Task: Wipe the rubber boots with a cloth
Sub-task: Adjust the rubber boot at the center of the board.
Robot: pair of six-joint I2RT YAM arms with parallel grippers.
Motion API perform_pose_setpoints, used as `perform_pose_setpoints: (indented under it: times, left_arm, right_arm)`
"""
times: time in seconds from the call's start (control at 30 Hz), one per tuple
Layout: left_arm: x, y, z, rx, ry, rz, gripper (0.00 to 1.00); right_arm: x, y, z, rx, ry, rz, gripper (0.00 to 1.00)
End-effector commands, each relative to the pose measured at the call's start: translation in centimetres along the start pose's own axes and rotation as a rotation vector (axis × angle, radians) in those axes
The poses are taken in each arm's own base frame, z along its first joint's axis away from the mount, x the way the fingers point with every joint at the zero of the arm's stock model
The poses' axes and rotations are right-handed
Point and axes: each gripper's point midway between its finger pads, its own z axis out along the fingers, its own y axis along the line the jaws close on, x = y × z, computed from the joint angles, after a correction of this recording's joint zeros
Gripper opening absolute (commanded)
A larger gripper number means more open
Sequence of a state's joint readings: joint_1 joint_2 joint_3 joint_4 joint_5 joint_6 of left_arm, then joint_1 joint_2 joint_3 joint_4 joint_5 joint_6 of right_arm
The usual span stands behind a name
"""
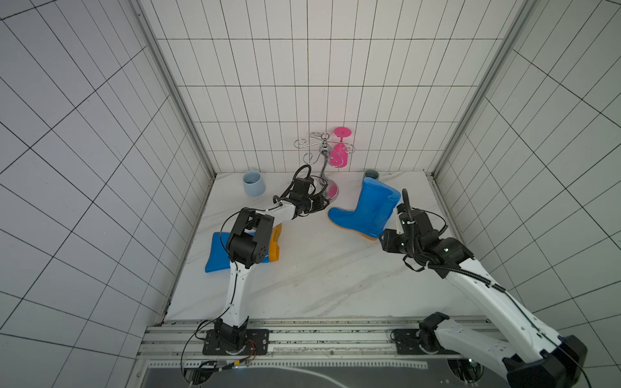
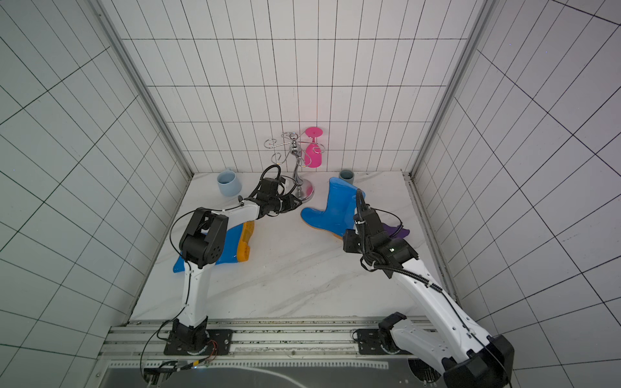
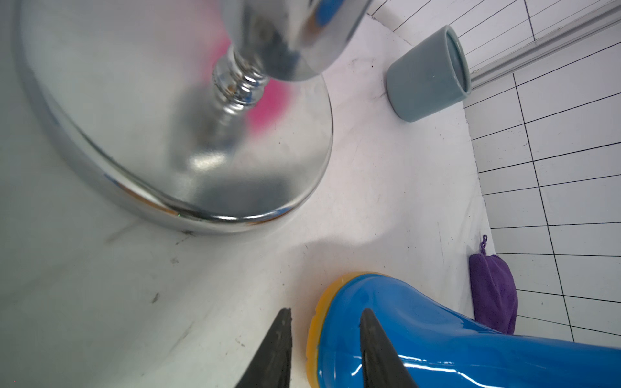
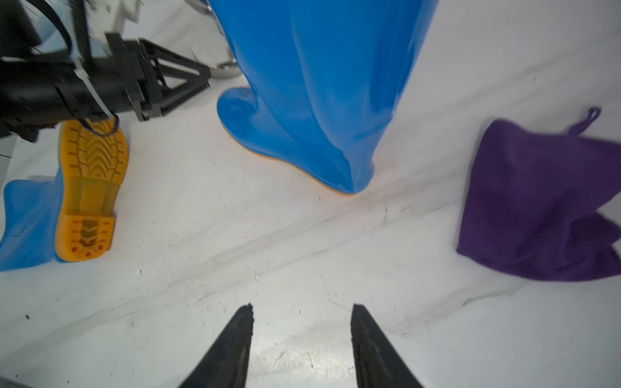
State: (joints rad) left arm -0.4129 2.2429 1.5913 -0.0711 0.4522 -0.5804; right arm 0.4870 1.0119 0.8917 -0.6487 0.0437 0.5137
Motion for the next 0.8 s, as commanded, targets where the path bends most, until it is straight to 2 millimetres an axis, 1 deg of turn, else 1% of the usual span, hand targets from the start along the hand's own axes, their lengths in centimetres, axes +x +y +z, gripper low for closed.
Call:
perform_pose_setpoints:
  times: [0.0, 0.13, 0.23, 0.33, 0.4, 0.5, 0.63, 0.77]
  left_arm:
    - [-0.6, -1.1, 1.1, 0.030, -0.009, 0.024, 0.34]
    - [-0.9, -0.9, 2.2, 0.022, -0.008, 0.035, 0.34]
    - [-1.0, -0.5, 3.1, 0.015, 0.000, 0.039, 0.35]
    - [-0.9, -0.2, 3.8, 0.006, 0.006, 0.054, 0.35]
    - [-0.9, -0.1, 4.1, 0.010, 0.009, 0.060, 0.35]
    - [-0.5, -0.3, 4.8, 0.014, 0.022, 0.070, 0.34]
    - [0.6, -0.6, 5.8, 0.017, 0.050, 0.088, 0.34]
    - [1.5, -0.6, 6.3, 0.019, 0.072, 0.094, 0.34]
  right_arm:
    - [2.0, 0.3, 2.3, -0.044, 0.029, 0.073, 0.49]
    - [3.5, 0.3, 5.7, -0.045, 0.074, 0.072, 0.49]
    - [3.8, 0.2, 8.1, -0.038, 0.090, 0.071, 0.48]
    - [3.0, 0.8, 10.2, -0.074, 0.070, 0.085, 0.46]
    - [2.4, 0.9, 10.9, -0.096, 0.050, 0.101, 0.46]
    - [1.8, 0.0, 12.0, -0.108, 0.054, 0.150, 0.46]
    - [2.0, -1.7, 13.9, -0.140, 0.098, 0.262, 0.46]
    - [2.6, -1.9, 15.6, -0.171, 0.141, 0.320, 0.46]
